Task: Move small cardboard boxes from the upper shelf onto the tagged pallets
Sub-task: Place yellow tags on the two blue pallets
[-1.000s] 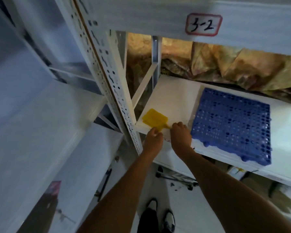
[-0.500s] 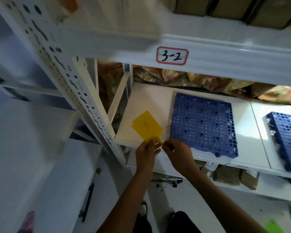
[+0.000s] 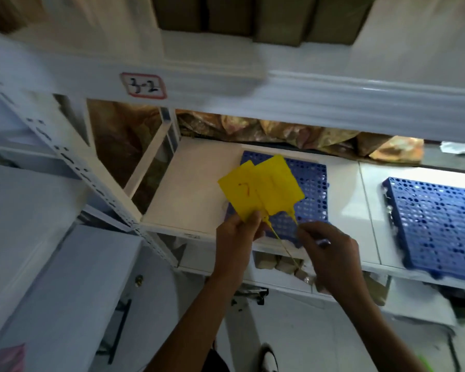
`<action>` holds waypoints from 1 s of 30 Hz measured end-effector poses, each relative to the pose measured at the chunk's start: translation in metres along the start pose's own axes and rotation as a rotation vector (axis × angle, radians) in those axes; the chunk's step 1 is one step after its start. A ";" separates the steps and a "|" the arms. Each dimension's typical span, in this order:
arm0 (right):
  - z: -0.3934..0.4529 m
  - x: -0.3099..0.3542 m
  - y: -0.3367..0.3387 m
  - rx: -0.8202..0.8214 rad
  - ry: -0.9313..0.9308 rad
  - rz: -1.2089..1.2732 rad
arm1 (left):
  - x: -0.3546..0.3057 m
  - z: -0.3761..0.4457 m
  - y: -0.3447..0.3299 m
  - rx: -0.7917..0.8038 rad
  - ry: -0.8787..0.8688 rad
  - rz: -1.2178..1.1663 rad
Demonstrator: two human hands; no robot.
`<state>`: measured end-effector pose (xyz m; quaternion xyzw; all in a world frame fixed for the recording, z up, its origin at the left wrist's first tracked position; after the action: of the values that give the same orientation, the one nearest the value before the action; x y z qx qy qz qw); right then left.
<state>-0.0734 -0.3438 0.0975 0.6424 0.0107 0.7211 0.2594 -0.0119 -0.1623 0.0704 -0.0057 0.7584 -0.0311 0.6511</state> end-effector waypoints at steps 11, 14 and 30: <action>0.028 -0.094 0.083 0.090 -0.032 -0.188 | 0.033 -0.035 -0.062 -0.413 0.263 -0.110; 0.066 -0.109 0.048 0.288 -0.035 -0.292 | 0.051 -0.062 -0.045 -0.541 0.387 -0.127; 0.101 -0.119 -0.042 0.551 -0.063 -0.421 | 0.062 -0.121 -0.007 -0.565 0.494 -0.099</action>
<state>0.0403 -0.3856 -0.0093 0.6939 0.3294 0.6016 0.2194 -0.1415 -0.1673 0.0277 -0.2142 0.8700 0.1473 0.4189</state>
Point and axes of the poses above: each hand's wrist, its own z-axis towards the middle knuckle, its own y-axis out of the back of the hand, x = y × z, the point moved 1 cm from there along z, towards the middle knuckle, and after that the axes turned 14 degrees about z, right-handed, at the moved point
